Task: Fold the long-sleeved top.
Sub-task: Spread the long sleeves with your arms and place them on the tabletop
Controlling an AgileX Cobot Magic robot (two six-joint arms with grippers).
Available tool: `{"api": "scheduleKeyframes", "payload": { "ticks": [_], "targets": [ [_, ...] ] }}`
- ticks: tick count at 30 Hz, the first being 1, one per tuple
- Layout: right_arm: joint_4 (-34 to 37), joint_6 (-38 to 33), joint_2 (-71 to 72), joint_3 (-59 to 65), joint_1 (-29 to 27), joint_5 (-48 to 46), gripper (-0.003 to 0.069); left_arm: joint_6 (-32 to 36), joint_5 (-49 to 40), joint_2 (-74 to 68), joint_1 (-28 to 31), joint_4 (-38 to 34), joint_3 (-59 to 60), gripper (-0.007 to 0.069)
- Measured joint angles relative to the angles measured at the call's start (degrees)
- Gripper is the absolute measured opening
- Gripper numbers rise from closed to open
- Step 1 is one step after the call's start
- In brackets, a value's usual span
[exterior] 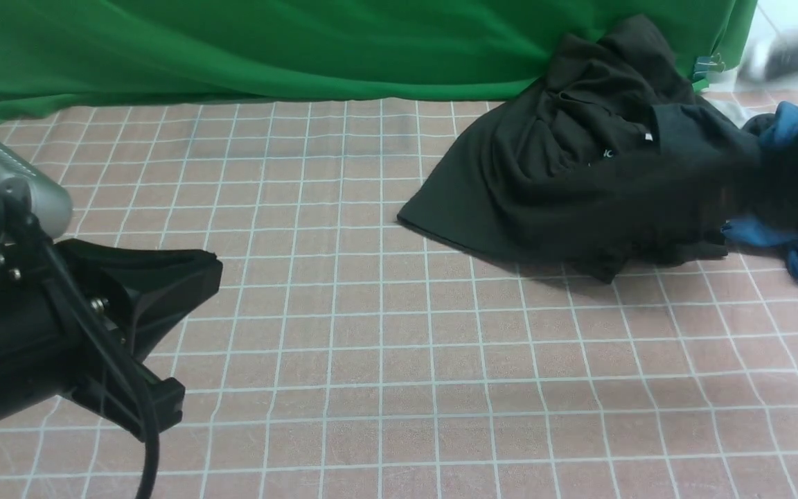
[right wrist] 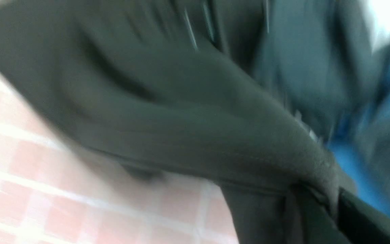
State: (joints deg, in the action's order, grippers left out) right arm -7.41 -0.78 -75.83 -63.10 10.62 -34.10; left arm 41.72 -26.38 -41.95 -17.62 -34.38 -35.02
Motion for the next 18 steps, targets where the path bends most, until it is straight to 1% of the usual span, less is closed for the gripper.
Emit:
{"api": "scheduleKeyframes", "payload": {
  "ticks": [3, 5, 6, 9, 13, 14, 15, 18],
  "targets": [
    [0.00, -0.05, 3.03, -8.69, 4.88, -6.55, 0.0064, 0.00, 0.00, 0.00, 0.00, 0.06, 0.00, 0.0020],
    [0.00, -0.12, 3.47, -17.23, 8.98, -11.10, 0.0064, 0.00, 0.00, 0.00, 0.00, 0.77, 0.00, 0.0020],
    [0.00, -0.41, 3.40, -20.26, 10.12, -12.45, 0.0064, 0.00, -0.05, 0.00, 0.00, 1.20, 0.00, 0.0020],
    [-0.05, -1.60, 2.32, -30.65, 15.96, -16.87, 0.0064, 0.00, -1.24, 0.00, 0.00, 2.58, -0.43, 0.0020],
    [-0.24, -2.72, -1.03, -45.47, 23.84, -24.62, 0.0064, 0.00, -8.65, 0.00, 0.00, 3.29, -4.63, 0.0020],
    [-0.27, -2.72, -1.23, -45.47, 24.24, -24.62, 0.0064, 0.00, -9.49, 0.07, 0.00, 3.29, -5.26, 0.0020],
    [-0.33, -3.47, -2.60, -50.04, 27.22, -27.36, 0.0064, 0.00, -12.40, 0.21, 0.00, 3.60, -7.47, 0.0020],
    [-0.49, -4.66, -6.08, -56.03, 34.72, -29.76, 0.0064, -1.43, -17.67, 1.06, 0.00, 6.36, -12.19, 0.0020]
  ]
}}
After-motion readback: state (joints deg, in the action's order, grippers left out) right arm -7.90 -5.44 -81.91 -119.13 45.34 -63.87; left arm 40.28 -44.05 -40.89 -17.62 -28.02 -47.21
